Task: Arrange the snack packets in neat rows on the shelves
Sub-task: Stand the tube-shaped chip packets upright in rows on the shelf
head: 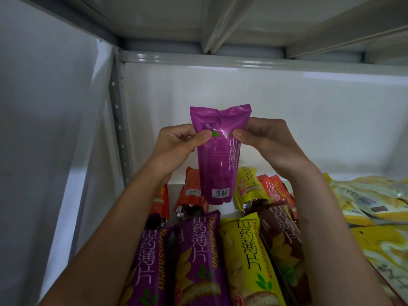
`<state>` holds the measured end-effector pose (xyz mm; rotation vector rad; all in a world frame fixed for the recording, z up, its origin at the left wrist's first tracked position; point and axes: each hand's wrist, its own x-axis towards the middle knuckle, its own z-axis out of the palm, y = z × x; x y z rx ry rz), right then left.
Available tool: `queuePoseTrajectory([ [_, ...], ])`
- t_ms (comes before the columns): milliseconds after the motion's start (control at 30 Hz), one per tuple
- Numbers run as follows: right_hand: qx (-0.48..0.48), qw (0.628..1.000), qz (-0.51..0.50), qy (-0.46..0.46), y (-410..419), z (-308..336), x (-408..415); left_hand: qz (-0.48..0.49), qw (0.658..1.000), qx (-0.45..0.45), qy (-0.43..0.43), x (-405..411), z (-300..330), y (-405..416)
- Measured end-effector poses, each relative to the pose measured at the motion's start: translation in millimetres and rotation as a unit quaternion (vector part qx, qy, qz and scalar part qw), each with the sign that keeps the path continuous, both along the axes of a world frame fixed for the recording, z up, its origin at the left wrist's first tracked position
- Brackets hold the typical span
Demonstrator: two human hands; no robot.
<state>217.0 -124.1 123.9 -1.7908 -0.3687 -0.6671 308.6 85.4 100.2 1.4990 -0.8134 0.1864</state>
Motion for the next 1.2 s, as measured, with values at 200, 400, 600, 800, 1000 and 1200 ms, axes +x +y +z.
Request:
queuePoseTrajectory([
  [200, 0.020, 1.000, -0.014, -0.017, 2.6, 2.7, -0.9, -0.013, 1.000, -0.018, 0.014, -2.6, 0.3, -0.6],
  [400, 0.005, 1.000, -0.002, 0.010, 2.5, 4.8, -3.3, -0.008, 1.000, -0.015, -0.007, -0.7, 0.4, 0.2],
  [600, 0.021, 0.998, -0.027, -0.044, 5.3, 3.4, -0.9, -0.015, 1.000, -0.011, 0.001, -6.1, 3.4, -0.7],
  [800, 0.009, 1.000, -0.016, -0.025, 8.4, 3.8, -2.6, -0.076, 0.994, -0.046, 0.056, -4.9, 7.4, 1.5],
  [1000, 0.010, 1.000, -0.006, -0.002, 11.3, 4.4, -1.6, -0.031, 0.997, -0.071, 0.021, -3.2, 4.5, 0.6],
  [1200, -0.003, 0.999, -0.026, -0.044, 11.2, 0.9, 4.4, -0.005, 0.998, -0.069, -0.010, -6.6, 4.5, -1.2],
])
